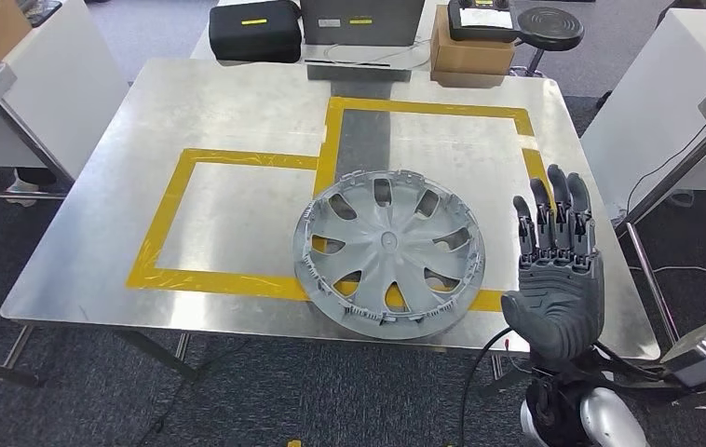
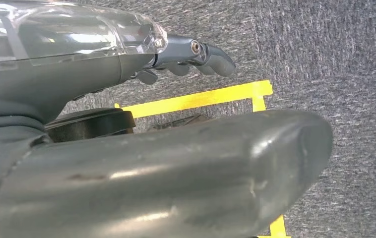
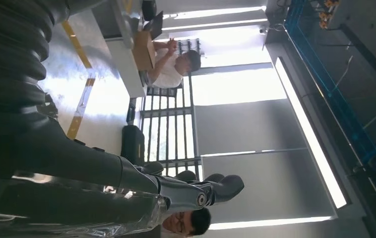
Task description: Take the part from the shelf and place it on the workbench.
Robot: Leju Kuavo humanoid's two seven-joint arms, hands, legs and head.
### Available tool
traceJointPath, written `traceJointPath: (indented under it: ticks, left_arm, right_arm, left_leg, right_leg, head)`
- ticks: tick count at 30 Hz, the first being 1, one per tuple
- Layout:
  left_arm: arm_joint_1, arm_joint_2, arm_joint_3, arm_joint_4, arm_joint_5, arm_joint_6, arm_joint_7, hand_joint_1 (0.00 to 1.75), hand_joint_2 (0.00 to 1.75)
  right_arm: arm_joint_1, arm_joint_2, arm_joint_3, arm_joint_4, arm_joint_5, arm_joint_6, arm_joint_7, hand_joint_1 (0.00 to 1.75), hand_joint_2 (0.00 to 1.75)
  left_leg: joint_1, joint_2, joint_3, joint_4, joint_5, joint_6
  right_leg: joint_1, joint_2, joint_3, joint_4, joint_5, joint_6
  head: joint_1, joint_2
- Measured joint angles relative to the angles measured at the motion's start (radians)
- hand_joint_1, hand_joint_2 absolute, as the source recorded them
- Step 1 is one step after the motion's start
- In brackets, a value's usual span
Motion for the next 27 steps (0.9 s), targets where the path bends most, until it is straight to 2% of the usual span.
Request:
traceJointPath:
  ticks: [6, 11, 19, 23, 25, 27]
  left_arm:
    - [0.0, 0.0, 0.0, 0.0, 0.0, 0.0, 0.0, 0.0, 0.0]
    - [0.0, 0.001, 0.0, 0.0, 0.004, 0.003, -0.003, 0.0, 0.0]
    - [0.0, 0.001, 0.005, 0.0, 0.014, 0.008, -0.007, 0.0, 0.0]
    - [0.0, 0.002, 0.009, 0.0, 0.018, 0.008, 0.008, 0.0, 0.0]
    - [-0.001, 0.002, 0.009, 0.0, 0.019, 0.008, 0.012, 0.0, 0.0]
    - [-0.002, 0.001, 0.009, 0.0, 0.02, 0.008, 0.012, 0.0, 0.0]
  right_arm:
    - [0.01, 0.009, -0.011, -0.016, 0.0, 0.0, 0.0, 0.0, 1.75]
    - [0.027, 0.035, -0.045, -0.059, -0.003, 0.014, 0.003, 0.0, 1.75]
    - [0.025, 0.082, -0.035, -0.07, 0.044, 0.03, 0.015, 0.0, 1.75]
    - [0.026, 0.097, -0.029, -0.069, 0.02, 0.021, 0.011, 0.0, 1.75]
    - [0.027, 0.103, -0.027, -0.068, -0.011, 0.018, 0.001, 0.0, 1.75]
    - [0.031, 0.108, -0.026, -0.064, -0.049, 0.014, -0.019, 0.0, 1.75]
  left_leg:
    - [0.0, 0.002, 0.0, 0.0, 0.0, 0.0]
    - [0.0, 0.005, 0.001, 0.0, 0.0, 0.0]
    - [-0.003, 0.009, 0.001, 0.002, -0.002, 0.003]
    - [-0.008, 0.011, 0.0, 0.004, -0.003, 0.01]
    - [-0.01, 0.012, 0.0, 0.004, 0.002, 0.017]
    - [-0.005, 0.013, 0.002, -0.005, 0.014, 0.026]
  right_leg:
    - [0.0, 0.001, 0.0, 0.0, 0.001, 0.0]
    - [0.0, 0.003, 0.0, 0.0, 0.001, 0.001]
    - [-0.003, 0.005, 0.0, -0.001, 0.003, 0.004]
    - [-0.008, 0.006, 0.0, -0.001, 0.005, 0.009]
    - [-0.01, 0.007, 0.001, -0.004, 0.01, 0.015]
    - [-0.01, 0.01, -0.005, 0.007, -0.003, 0.022]
  head:
    - [0.0, 0.0]
    - [0.0, 0.0]
    - [0.0, 0.0]
    - [-0.001, 0.0]
    - [-0.003, 0.0]
    - [-0.004, 0.0]
